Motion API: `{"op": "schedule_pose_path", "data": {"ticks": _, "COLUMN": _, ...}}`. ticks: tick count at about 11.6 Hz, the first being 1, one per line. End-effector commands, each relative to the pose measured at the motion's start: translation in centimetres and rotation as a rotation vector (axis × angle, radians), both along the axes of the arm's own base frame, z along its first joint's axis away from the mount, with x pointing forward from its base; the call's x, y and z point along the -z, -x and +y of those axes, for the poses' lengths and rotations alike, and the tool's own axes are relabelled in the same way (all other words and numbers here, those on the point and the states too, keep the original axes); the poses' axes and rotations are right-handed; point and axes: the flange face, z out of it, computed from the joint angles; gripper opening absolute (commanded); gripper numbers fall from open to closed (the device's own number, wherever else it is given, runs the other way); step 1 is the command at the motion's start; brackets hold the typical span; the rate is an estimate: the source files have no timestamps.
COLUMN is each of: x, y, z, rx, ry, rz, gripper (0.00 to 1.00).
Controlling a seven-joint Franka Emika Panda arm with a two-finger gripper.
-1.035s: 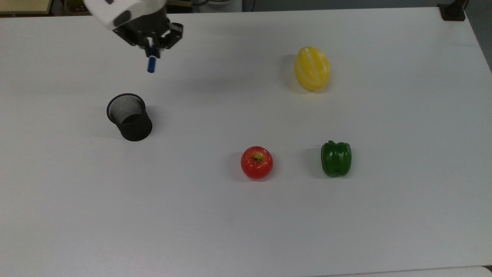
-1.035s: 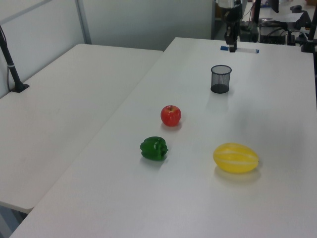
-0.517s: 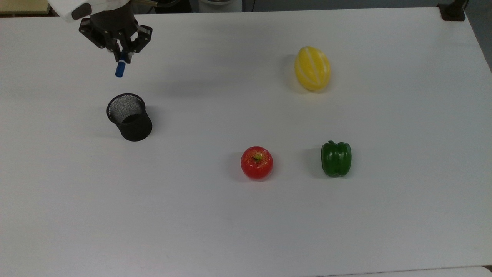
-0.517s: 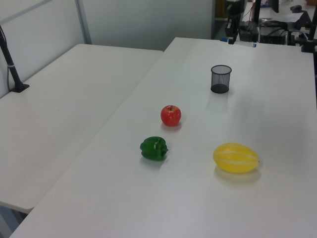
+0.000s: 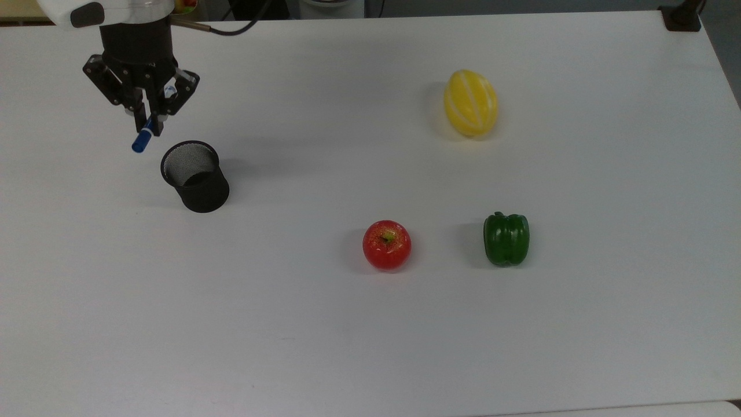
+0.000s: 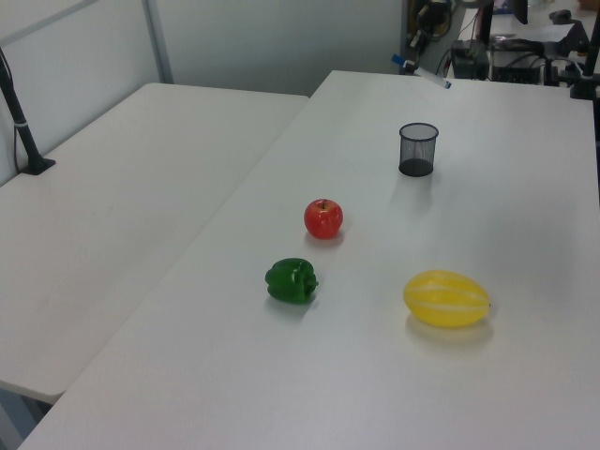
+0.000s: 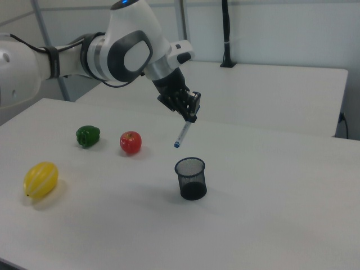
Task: Place marker
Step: 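Carry the marker over to the black mesh pen cup, then lower the marker into the pen cup opening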
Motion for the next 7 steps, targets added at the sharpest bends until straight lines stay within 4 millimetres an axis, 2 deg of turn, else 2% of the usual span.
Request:
{"op": "schedule_pose_path", "data": {"ticks": 1, "x": 2.1, "y": 1.1, "z": 0.3, "rx": 0.041, "ry": -0.022, "rz": -0.134, "gripper": 0.14}}
{"op": "schedule_pose_path", "data": {"ticks": 5, "x": 4.9, "y": 1.4, "z": 0.4, "rx": 0.063, "ry": -0.035, "rz": -0.194, "gripper": 0.14}}
{"op": "schedule_pose_path", "data": {"ticks": 7, "x": 7.3, "y": 1.8, "z": 0.8, "rx": 0.051, "ry": -0.038, "rz": -0.225, "gripper": 0.14}}
